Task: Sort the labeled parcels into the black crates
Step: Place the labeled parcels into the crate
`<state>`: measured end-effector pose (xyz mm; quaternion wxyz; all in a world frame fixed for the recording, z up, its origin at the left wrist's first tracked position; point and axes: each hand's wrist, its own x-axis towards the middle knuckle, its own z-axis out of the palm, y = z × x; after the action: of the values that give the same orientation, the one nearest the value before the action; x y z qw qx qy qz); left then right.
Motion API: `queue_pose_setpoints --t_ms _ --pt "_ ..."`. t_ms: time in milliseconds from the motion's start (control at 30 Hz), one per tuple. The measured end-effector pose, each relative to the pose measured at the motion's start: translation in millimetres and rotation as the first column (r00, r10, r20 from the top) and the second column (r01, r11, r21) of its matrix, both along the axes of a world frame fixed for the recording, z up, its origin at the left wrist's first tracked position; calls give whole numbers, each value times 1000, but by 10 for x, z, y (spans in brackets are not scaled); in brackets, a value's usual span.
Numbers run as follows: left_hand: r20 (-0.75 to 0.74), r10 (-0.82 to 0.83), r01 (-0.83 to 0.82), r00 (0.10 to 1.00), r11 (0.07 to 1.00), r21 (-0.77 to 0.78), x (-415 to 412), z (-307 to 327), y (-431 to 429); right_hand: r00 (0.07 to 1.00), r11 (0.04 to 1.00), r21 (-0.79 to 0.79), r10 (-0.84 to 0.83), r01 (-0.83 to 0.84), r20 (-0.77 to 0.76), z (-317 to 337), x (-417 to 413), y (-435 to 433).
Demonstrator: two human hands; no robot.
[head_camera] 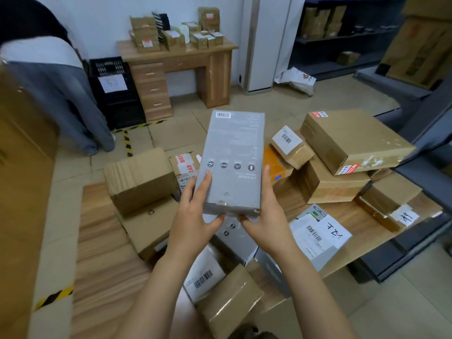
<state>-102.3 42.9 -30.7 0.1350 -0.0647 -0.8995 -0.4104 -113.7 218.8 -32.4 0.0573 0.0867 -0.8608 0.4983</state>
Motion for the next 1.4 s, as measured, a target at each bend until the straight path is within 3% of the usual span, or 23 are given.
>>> queue_pose_setpoints --t_ms 433,667,933,1233,1400 --pt "150 227 -228 962 974 -11 662 -173 489 969 968 -122 230 -218 90 -58 366 381" --pt "271 303 -300 913 952 -54 1097 -330 949 946 961 14 270 -277 181 -325 662 821" --pt "349 306 -291 886 952 -96 1252 -477 1054 918 958 52 254 -282 304 -513 793 913" --pt "367 262 -236 892 965 -116 1243 -469 816 926 947 41 301 -318 228 -345 821 754" --pt "399 236 -153 886 961 -229 1221 -475 514 927 936 13 345 -351 143 -331 863 564"
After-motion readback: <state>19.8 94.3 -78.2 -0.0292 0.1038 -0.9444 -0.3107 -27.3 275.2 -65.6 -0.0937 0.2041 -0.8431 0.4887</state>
